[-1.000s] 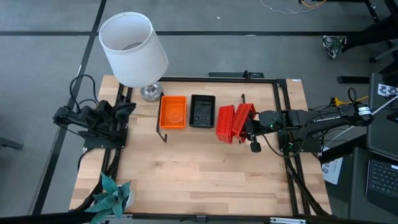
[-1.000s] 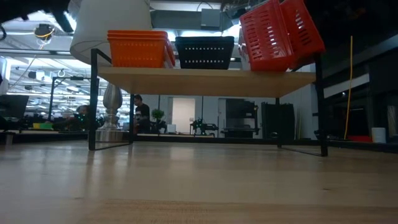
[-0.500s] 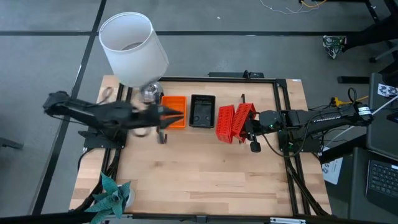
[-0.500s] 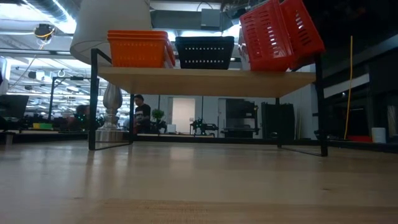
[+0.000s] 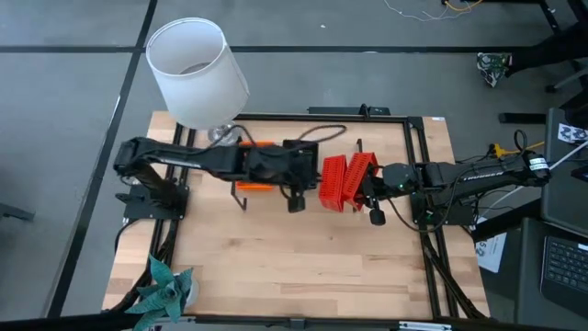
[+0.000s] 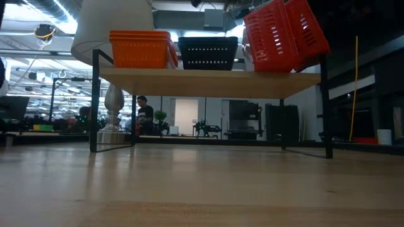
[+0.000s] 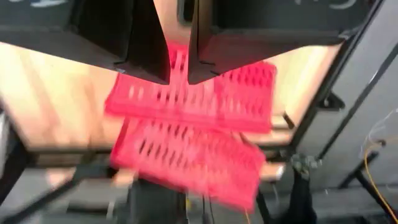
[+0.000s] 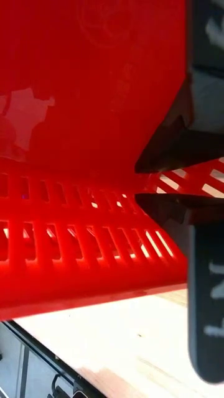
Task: Stack baskets on shelf by color
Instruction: Adjust the red bin on the shelf
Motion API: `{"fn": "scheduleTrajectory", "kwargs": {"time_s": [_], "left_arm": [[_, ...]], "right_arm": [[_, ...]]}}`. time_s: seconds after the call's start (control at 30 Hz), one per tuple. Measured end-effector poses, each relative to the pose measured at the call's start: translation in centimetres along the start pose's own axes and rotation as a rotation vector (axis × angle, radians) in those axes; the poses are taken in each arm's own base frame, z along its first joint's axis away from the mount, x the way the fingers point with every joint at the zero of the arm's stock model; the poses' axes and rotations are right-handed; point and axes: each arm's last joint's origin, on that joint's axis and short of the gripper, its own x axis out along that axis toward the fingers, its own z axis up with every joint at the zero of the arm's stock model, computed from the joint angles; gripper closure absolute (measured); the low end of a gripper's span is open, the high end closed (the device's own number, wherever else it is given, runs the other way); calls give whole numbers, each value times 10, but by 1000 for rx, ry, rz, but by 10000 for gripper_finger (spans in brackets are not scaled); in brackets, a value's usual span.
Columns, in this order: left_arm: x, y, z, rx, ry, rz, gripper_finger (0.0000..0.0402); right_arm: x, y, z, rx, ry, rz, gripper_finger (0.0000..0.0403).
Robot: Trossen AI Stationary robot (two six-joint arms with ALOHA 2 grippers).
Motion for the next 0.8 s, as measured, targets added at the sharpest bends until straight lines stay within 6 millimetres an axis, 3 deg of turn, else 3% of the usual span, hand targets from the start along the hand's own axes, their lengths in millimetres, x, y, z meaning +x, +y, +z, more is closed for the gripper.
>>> {"fn": "scheduleTrajectory", "kwargs": {"time_s": [0.33,0.8], "left_arm": [[31,-10,-15,8,119,-41,351],[35,-8,-14,-11,94,-37,351]], "right_arm": [[0,0,0,1,-1,10,331],[-8,0,16,1,64,37,331]]}}
